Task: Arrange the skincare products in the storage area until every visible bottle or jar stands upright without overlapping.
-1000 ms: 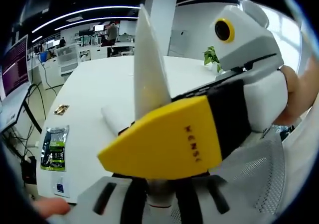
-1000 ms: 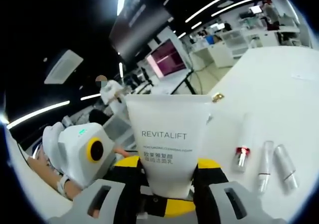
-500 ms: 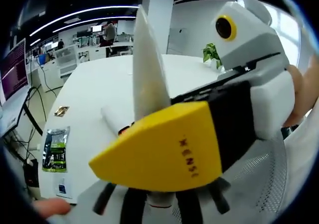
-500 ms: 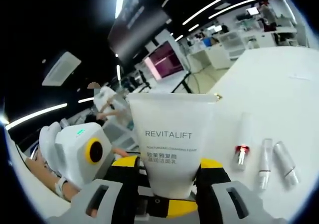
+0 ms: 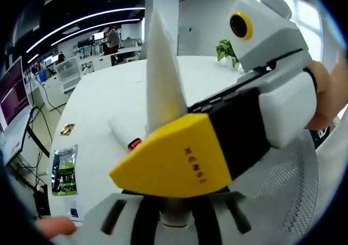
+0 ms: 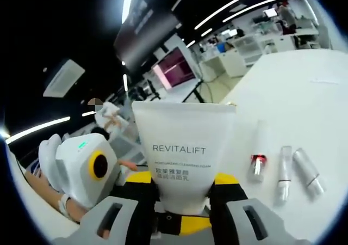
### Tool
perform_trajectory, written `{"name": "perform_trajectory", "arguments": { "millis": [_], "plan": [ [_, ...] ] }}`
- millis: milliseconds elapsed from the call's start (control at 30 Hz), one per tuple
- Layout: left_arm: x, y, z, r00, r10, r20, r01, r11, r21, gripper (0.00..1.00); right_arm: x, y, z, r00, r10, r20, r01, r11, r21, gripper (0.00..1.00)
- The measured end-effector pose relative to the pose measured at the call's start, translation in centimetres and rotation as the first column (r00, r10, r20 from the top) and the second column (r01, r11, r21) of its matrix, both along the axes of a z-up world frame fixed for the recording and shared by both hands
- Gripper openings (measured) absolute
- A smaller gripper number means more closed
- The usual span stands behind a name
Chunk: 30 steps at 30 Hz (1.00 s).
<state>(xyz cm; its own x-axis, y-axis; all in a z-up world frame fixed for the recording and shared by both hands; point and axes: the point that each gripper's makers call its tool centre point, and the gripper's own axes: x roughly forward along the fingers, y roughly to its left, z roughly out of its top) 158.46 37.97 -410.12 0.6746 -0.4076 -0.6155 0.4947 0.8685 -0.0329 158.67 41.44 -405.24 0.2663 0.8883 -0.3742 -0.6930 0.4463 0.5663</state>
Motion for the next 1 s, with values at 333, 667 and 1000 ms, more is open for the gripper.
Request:
{"name": "perform_trajectory", "arguments": {
  "millis": [333, 667, 1000],
  "plan": [
    [0.1, -0.2, 0.4, 0.997, -0.047, 0.066, 0.042, 0.996, 0.075, 0.19, 0.2, -1.0, 0.1, 0.999, -0.04, -0.022, 0.041, 0.999, 0.032, 0.36],
    [0.6, -1.8, 1.1, 0.996, -0.051, 0.074, 0.05, 0.999, 0.011, 0.19, 1.1, -2.2, 0.7, 0.994, -0.108, -0.022, 0.109, 0.992, 0.063, 0.35],
    [0.0, -2.4, 0.8, 0.995, -0.093, 0.045, 0.094, 0.996, -0.005, 0.16, 0.7, -2.8, 0.4, 0.991, -0.122, -0.057, 0.128, 0.986, 0.109, 0.39]
  ]
}}
